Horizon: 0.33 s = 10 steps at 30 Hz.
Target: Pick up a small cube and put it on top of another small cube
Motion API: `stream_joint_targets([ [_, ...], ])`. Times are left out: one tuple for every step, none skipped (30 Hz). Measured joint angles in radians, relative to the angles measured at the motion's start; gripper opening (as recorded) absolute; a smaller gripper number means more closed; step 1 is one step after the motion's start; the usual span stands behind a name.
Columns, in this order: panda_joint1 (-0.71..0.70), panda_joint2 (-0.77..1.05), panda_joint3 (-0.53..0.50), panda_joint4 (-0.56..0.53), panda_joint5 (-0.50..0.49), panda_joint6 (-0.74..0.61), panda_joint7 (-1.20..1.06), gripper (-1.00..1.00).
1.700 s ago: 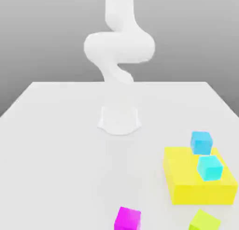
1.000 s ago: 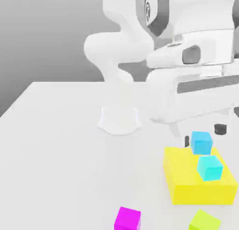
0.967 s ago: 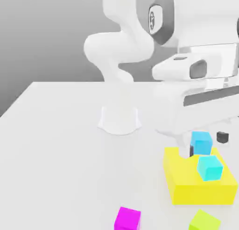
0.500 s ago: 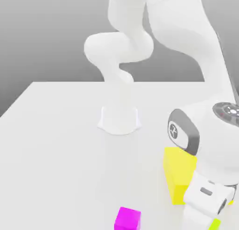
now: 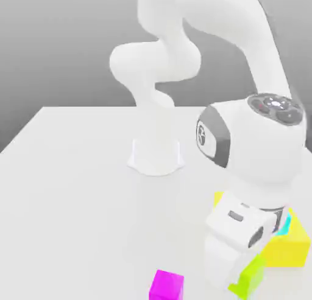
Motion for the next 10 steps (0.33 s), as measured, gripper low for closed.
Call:
stream_joint_targets([
  [-0.022, -0.028, -0.015, -0.021, 0.013, -0.007, -0.016, -1.00],
  [-0.043, -0.055, -0.032, -0.041, 0.028, -0.014, -0.033, -1.00],
  [-0.057, -0.060, -0.040, -0.054, 0.038, -0.005, -0.045, -1.00],
  [-0.067, -0.044, -0.042, -0.060, 0.044, 0.016, -0.050, -1.00],
  [-0.071, -0.019, -0.043, -0.062, 0.048, 0.044, -0.055, -1.00],
  [-0.074, 0.012, -0.043, -0.063, 0.052, 0.076, -0.058, -1.00],
  [-0.077, 0.045, -0.042, -0.063, 0.054, 0.109, -0.060, -1.00],
  [-0.078, 0.064, -0.042, -0.063, 0.055, 0.128, -0.060, 1.00],
  [-0.078, 0.064, -0.042, -0.063, 0.055, 0.128, -0.060, 1.00],
  [-0.078, 0.064, -0.042, -0.063, 0.055, 0.128, -0.060, 1.00],
])
